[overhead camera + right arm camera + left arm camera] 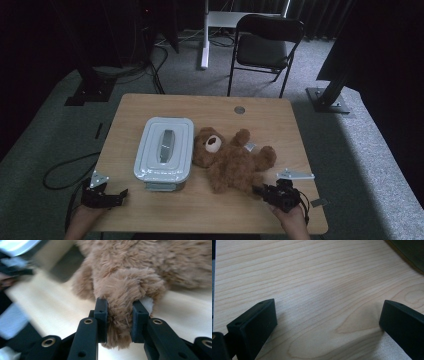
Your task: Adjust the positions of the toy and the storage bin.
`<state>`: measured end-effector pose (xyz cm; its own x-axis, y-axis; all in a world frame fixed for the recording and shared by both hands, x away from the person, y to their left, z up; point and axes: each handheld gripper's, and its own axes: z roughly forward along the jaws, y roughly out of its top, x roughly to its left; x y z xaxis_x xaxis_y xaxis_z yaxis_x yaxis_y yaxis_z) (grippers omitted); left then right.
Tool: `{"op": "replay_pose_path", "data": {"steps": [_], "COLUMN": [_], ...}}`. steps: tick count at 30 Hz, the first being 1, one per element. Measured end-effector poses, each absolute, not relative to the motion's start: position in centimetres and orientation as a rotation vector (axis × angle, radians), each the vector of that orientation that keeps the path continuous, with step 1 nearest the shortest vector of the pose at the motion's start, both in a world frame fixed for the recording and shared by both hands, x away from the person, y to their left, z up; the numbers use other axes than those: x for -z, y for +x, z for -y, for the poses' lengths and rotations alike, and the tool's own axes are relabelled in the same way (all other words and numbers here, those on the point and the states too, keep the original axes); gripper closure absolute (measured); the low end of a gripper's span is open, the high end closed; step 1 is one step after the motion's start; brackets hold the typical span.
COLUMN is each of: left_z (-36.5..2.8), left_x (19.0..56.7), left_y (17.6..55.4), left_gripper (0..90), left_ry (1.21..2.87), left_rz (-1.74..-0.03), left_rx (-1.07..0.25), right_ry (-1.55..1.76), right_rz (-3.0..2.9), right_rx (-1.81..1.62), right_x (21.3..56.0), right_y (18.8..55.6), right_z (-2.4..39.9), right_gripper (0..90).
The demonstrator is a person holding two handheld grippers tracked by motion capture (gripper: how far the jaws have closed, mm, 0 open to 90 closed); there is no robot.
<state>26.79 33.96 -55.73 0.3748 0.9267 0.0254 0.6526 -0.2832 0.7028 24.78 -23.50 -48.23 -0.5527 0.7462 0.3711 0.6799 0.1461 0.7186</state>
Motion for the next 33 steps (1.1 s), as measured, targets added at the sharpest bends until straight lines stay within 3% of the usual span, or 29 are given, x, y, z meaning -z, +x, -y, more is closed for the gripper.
{"op": "replay_pose_path", "data": {"steps": [3,5,8,9,12,15,20,25,33], "left_z": [-34.0,-34.0,-34.0,-34.0,-34.0,-34.0,-33.9,-33.9,-33.9], "left_x": [55.7,55.7,55.7,55.7,55.7,55.7,55.7,55.7,55.7], "left_y": [26.8,26.8,26.8,26.8,26.8,26.8,26.8,26.8,26.8], "left_gripper": [2.0,2.0,2.0,2.0,2.0,2.0,2.0,2.0,2.0], "left_ry": [2.034,2.034,2.034,2.034,2.034,2.035,2.032,2.032,2.032], "left_rz": [-1.356,-1.356,-1.356,-1.356,-1.356,-1.357,-1.358,-1.358,-1.358], "left_rx": [-0.587,-0.587,-0.587,-0.587,-0.587,-0.587,-0.587,-0.587,-0.587], "right_ry": [1.422,1.406,1.379,1.379,1.388,1.371,1.388,1.320,1.308], "right_rz": [-2.367,-2.349,-2.283,-2.283,-2.199,-2.198,-2.224,-2.369,-2.517], "right_rx": [-1.487,-1.465,-1.543,-1.543,-1.538,-1.501,-1.471,-1.426,-1.298], "right_x": [48.1,47.5,45.9,45.9,44.0,43.0,42.9,45.1,48.1], "right_y": [24.0,24.0,24.4,24.4,25.8,27.6,31.7,35.0,37.0], "right_z": [23.1,23.2,24.4,24.4,25.9,26.6,26.5,24.0,20.4], "right_gripper": [70.4,63.9,40.7,40.7,19.4,24.8,24.1,23.4,20.2]}}
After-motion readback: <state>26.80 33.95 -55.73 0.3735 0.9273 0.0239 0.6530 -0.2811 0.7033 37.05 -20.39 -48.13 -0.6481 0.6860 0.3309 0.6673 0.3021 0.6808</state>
